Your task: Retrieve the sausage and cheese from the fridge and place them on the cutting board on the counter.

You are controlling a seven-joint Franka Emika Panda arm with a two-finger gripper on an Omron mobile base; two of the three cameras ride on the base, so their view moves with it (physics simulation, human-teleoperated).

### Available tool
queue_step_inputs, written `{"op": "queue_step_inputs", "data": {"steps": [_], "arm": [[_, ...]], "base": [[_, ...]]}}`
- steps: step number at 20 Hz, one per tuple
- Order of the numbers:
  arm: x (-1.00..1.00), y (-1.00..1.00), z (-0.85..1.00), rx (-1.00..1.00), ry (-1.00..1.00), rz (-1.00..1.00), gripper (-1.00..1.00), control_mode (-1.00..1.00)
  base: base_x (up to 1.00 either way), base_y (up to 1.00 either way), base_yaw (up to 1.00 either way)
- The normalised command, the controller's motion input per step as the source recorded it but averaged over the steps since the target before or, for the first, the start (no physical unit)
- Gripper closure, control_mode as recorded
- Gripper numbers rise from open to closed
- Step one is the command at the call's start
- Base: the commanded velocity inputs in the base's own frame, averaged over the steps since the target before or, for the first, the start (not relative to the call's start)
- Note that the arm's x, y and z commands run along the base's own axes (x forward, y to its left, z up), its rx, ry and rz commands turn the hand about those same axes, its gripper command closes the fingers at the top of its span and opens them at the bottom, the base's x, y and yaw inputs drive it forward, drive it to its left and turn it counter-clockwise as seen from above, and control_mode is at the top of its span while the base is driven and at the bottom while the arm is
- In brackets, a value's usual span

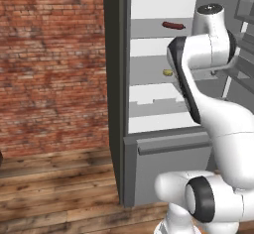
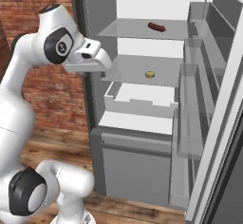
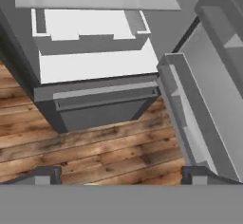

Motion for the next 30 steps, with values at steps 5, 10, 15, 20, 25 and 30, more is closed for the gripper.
{"op": "queue_step_inputs", "data": {"steps": [5,10,15,20,25,30], "arm": [[0.00,0.30,-0.39,0.31,-0.02,0.29,-1.00,-1.00],[-0.07,0.29,-0.09,0.17,-0.01,0.15,-1.00,-1.00],[-0.12,0.39,0.00,0.00,-0.01,0.03,-1.00,-1.00],[-0.27,0.13,0.03,0.00,-0.14,0.00,-1.00,-1.00],[-0.77,0.14,0.00,-0.01,-0.32,0.00,-1.00,-1.00],[-0.55,0.03,0.08,0.00,-0.13,0.00,-1.00,-1.00]], "base": [[0.00,0.00,0.00],[0.00,0.00,0.00],[0.00,0.00,0.00],[0.00,0.00,0.00],[0.00,0.00,0.00],[0.00,0.00,0.00]]}}
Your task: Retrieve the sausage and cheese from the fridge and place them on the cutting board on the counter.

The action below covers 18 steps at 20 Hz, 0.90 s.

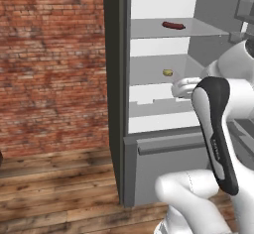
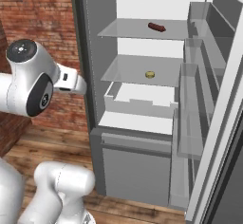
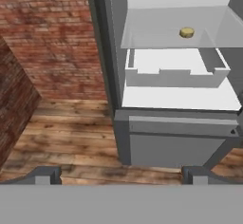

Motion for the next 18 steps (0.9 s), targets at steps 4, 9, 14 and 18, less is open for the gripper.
{"op": "queue_step_inputs", "data": {"steps": [4,9,14,18], "arm": [[-0.22,0.00,0.07,0.00,0.00,0.00,-1.00,-1.00],[-0.17,-0.03,0.01,0.00,0.01,-0.05,-1.00,1.00],[0.00,0.00,0.00,0.00,0.00,0.00,-1.00,1.00],[0.00,0.00,0.00,0.00,0.00,0.00,-1.00,1.00]], "base": [[0.00,0.00,0.00],[0.00,-0.02,-0.03],[0.10,-0.14,-0.12],[0.36,-0.18,-0.08]]}}
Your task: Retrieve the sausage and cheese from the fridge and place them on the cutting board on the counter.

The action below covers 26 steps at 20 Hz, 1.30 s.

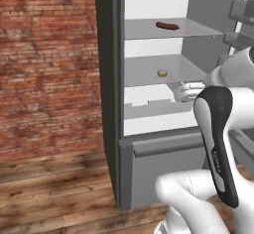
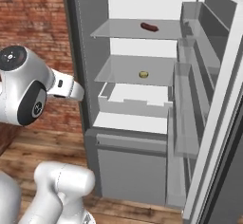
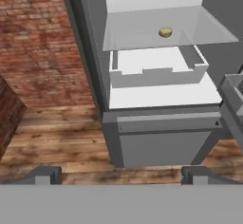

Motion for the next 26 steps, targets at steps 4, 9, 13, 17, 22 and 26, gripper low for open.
{"op": "queue_step_inputs", "data": {"steps": [4,9,13,17,22,26], "arm": [[0.00,0.00,0.00,0.00,0.00,0.00,-1.00,1.00],[0.00,0.00,0.00,0.00,0.00,0.00,-1.00,1.00],[0.00,0.00,0.00,0.00,0.00,0.00,-1.00,1.00],[0.00,0.00,0.00,0.00,0.00,0.00,-1.00,1.00],[0.00,0.00,0.00,0.00,0.00,0.00,-1.00,1.00],[0.00,0.00,0.00,0.00,0.00,0.00,-1.00,1.00]], "base": [[0.39,-0.42,0.00],[0.34,-0.80,-0.01],[0.72,-0.49,-0.01],[0.96,0.04,0.00],[0.98,0.09,0.00],[0.74,0.21,0.00]]}}
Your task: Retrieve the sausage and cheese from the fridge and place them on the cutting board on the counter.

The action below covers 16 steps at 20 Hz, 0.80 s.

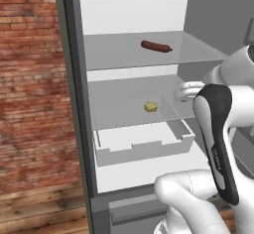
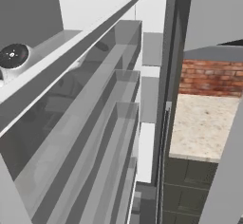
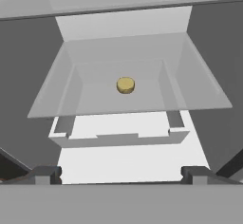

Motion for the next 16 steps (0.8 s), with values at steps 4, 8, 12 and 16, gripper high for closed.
{"op": "queue_step_inputs", "data": {"steps": [4,8,12,16], "arm": [[0.00,0.00,0.00,0.00,0.00,0.00,-1.00,1.00],[0.00,0.00,0.00,0.00,0.00,0.00,-1.00,1.00],[0.00,0.00,0.00,0.00,0.00,0.00,-1.00,1.00],[0.00,0.00,0.00,0.00,0.00,0.00,-1.00,1.00]], "base": [[0.12,0.04,0.00],[0.00,0.00,0.00],[0.09,0.00,-0.01],[0.32,0.02,-0.05]]}}
